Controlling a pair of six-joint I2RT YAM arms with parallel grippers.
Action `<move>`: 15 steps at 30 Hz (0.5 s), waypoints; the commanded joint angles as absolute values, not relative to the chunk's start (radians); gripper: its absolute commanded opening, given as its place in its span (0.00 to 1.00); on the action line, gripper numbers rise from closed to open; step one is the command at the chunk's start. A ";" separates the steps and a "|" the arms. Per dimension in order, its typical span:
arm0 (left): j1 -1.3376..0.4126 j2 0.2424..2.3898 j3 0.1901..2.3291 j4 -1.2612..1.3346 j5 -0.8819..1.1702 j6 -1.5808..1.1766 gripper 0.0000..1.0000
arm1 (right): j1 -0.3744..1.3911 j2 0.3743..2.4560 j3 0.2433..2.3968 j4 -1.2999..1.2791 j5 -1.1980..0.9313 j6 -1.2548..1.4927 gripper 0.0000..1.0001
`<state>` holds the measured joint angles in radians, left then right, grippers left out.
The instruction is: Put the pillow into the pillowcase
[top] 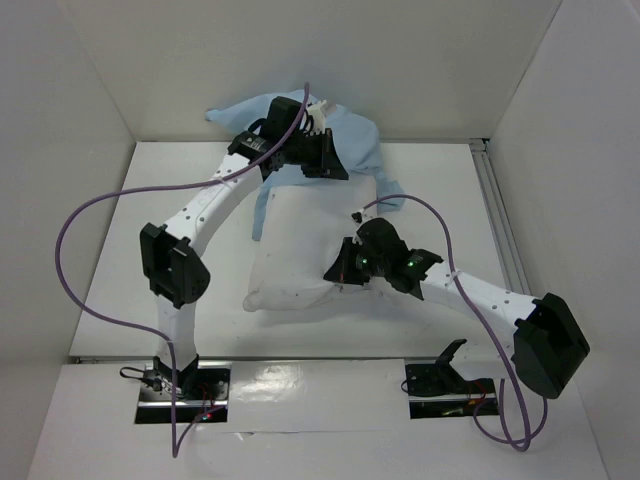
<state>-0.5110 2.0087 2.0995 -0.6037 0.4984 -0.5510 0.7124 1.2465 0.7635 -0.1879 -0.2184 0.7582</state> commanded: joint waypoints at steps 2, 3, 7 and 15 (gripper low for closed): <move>-0.546 1.792 2.046 -0.624 0.459 -0.508 0.14 | 0.774 1.221 0.840 -0.141 -0.132 0.689 0.00; -0.546 1.773 2.034 -0.641 0.433 -0.508 0.29 | 0.787 1.235 0.863 -0.150 -0.132 0.671 0.00; -0.546 1.703 2.008 -0.725 0.310 -0.465 0.66 | 0.839 1.357 1.038 -0.228 -0.181 0.536 0.58; -0.546 1.609 1.994 -0.910 0.019 -0.420 0.70 | 0.807 1.120 1.182 -0.535 0.132 0.443 0.92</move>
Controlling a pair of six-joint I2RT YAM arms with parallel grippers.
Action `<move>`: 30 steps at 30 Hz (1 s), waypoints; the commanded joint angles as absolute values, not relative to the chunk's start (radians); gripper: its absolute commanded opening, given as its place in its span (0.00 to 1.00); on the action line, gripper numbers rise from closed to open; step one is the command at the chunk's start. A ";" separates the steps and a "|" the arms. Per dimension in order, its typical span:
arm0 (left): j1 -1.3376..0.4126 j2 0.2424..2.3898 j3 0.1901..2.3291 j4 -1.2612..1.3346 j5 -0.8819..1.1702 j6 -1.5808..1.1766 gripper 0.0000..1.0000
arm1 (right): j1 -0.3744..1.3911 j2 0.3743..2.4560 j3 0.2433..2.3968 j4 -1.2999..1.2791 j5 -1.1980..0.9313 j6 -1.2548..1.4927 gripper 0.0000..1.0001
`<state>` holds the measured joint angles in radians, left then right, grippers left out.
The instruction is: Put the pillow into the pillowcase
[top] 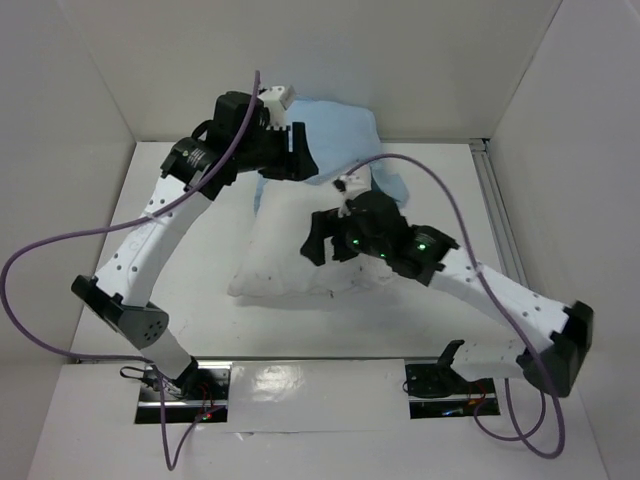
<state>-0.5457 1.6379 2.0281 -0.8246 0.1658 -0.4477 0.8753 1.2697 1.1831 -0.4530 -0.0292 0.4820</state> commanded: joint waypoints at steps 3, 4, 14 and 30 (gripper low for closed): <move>-0.546 1.576 1.904 -0.922 0.005 -0.430 0.67 | 0.694 0.999 1.091 -0.546 0.215 0.536 0.74; -0.546 1.575 1.867 -0.910 0.023 -0.430 0.67 | 0.660 0.986 1.072 -0.560 0.245 0.579 0.65; -0.653 1.611 1.769 -0.922 -0.034 -0.488 0.70 | 0.353 1.311 0.943 -0.322 -0.351 0.617 0.63; -0.759 1.638 1.612 -1.054 -0.406 -0.454 0.89 | 0.465 1.440 1.164 -0.497 0.065 0.353 0.94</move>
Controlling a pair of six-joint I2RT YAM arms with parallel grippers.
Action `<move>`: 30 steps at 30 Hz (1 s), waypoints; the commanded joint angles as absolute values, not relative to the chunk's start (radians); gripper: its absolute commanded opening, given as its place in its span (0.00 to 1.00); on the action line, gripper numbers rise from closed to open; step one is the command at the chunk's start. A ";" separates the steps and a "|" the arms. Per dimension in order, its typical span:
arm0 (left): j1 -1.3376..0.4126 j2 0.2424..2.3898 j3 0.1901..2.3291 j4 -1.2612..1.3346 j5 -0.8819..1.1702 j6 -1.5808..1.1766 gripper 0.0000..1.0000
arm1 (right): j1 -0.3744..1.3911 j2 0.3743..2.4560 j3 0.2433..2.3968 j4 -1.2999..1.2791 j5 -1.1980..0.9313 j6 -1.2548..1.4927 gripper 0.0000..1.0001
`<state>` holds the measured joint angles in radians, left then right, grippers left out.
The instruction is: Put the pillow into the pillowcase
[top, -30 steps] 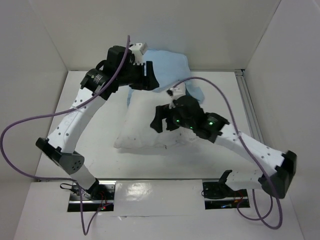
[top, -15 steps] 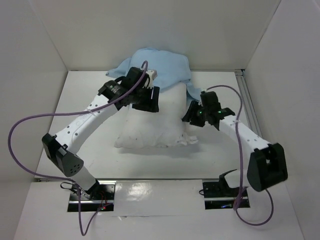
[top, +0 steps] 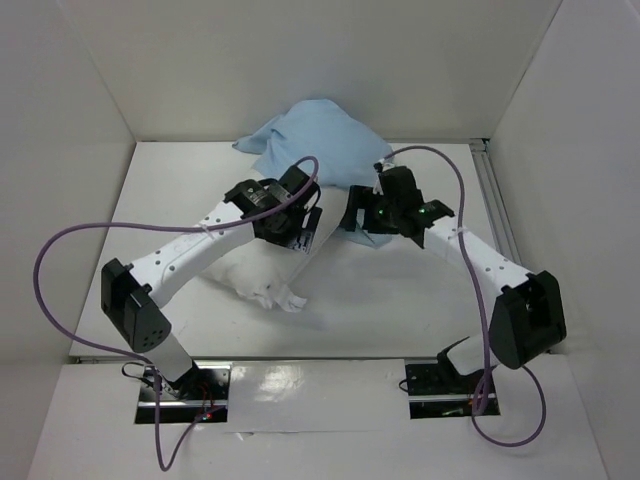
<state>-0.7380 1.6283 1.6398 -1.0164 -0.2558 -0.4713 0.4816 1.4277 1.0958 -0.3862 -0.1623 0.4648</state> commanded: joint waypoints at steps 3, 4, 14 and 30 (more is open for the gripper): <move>-0.768 1.654 1.588 -1.054 -0.475 -0.443 0.91 | 0.465 1.535 1.192 -0.528 0.164 0.307 0.95; -0.769 1.667 1.571 -1.054 -0.491 -0.434 0.92 | 0.465 1.554 1.203 -0.517 0.182 0.298 0.96; -0.721 1.759 1.505 -0.857 -0.331 -0.391 0.14 | 0.442 1.799 1.233 -0.266 0.284 0.209 0.79; -0.669 1.716 1.787 -0.770 -0.100 -0.620 0.00 | 0.520 1.537 1.334 -0.394 0.080 0.242 0.00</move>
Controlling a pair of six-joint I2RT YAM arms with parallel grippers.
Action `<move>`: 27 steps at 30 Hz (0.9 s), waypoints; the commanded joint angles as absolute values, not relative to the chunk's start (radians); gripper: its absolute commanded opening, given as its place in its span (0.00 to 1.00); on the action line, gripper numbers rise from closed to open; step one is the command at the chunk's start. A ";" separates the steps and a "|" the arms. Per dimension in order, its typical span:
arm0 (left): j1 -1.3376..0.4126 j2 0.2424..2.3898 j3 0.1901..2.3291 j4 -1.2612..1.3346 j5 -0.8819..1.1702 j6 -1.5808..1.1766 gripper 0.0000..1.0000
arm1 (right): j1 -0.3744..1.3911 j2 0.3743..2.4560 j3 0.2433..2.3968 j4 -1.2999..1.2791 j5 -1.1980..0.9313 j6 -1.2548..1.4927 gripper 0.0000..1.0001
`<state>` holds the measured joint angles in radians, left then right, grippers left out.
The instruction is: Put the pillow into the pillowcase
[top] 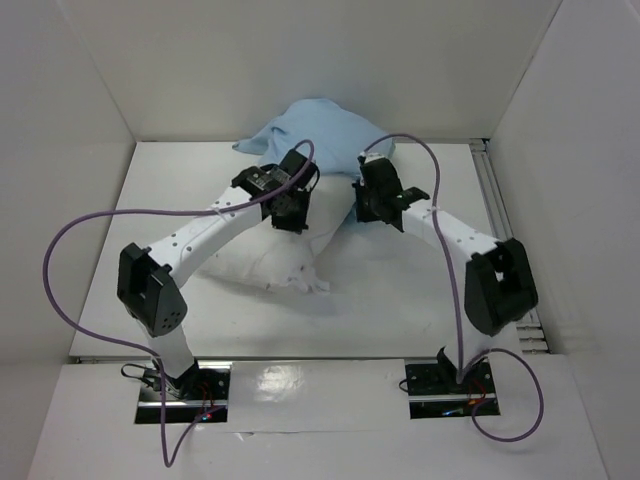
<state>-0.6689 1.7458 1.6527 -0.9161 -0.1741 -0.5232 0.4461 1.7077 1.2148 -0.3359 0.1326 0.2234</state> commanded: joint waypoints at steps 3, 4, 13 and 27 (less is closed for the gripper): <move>-0.669 1.773 1.969 -0.787 -0.153 -0.664 0.00 | 0.612 1.398 1.362 -0.516 0.040 0.285 0.00; -0.669 1.790 2.017 -0.801 -0.169 -0.681 0.00 | 0.638 1.358 1.362 -0.550 0.013 0.302 0.00; -0.692 1.902 2.091 -0.764 -0.229 -0.825 0.00 | 0.912 1.088 1.106 -0.666 -0.034 0.547 0.00; -0.795 1.884 1.902 -0.670 -0.141 -0.730 0.11 | 0.946 0.911 1.204 -0.960 0.342 0.771 0.76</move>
